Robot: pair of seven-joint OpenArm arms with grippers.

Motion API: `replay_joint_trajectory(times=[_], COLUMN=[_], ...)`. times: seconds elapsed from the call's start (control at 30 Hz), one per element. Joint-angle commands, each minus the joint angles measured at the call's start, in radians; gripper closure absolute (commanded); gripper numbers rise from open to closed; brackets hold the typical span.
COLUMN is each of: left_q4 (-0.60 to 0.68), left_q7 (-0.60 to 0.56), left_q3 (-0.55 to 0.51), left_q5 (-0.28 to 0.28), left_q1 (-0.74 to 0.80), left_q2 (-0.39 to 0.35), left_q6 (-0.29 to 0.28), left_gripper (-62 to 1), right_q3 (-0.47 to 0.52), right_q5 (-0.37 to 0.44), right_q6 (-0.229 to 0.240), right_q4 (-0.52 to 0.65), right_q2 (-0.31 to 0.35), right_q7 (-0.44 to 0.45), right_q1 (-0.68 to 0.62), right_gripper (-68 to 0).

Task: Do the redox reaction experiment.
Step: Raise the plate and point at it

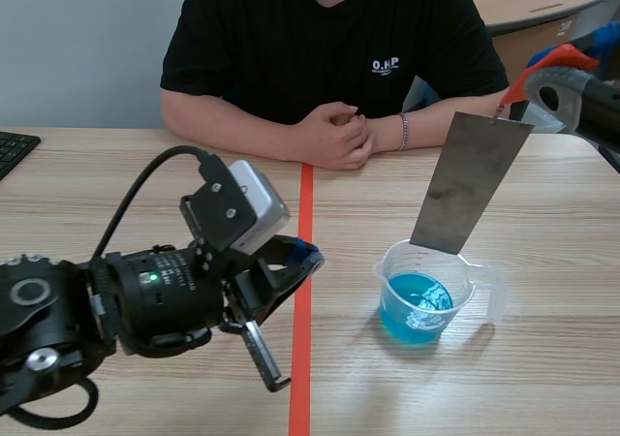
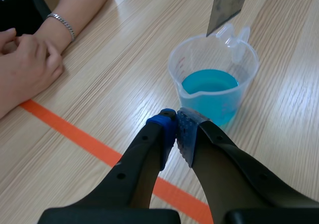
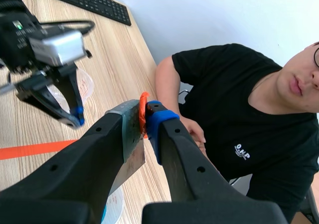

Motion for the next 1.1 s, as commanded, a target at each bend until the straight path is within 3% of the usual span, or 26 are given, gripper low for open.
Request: replay_joint_trajectory(times=[0.0,0.27,0.5,0.73,1.07], left_q4=[0.042,0.203,0.271,0.277,0.277], left_q7=[-0.013,-0.028,-0.032,-0.027,-0.021], left_q3=[-0.029,-0.289,-0.572,-0.754,-0.868], left_q5=[-0.005,-0.006,-0.006,-0.006,0.006], left_q1=[0.04,0.369,0.718,0.959,1.09], left_q2=[-0.035,-0.204,-0.23,-0.143,0.041], left_q6=[0.005,0.034,0.114,0.138,0.141], left_gripper=[-4.0,-4.0,-4.0,-4.0,-4.0], right_q3=[0.008,0.008,0.008,0.008,0.008], right_q5=[0.019,0.019,0.019,0.019,0.019], right_q6=[0.006,0.006,0.006,0.006,0.006], right_q4=[0.008,0.008,0.008,0.008,0.008], right_q2=[0.01,0.01,0.011,0.011,0.011], right_q7=[0.01,0.011,0.01,0.008,0.008], right_q1=[0.003,0.003,0.003,0.003,0.003], right_gripper=[-1.5,-1.5,-1.5,-1.5,-1.5])
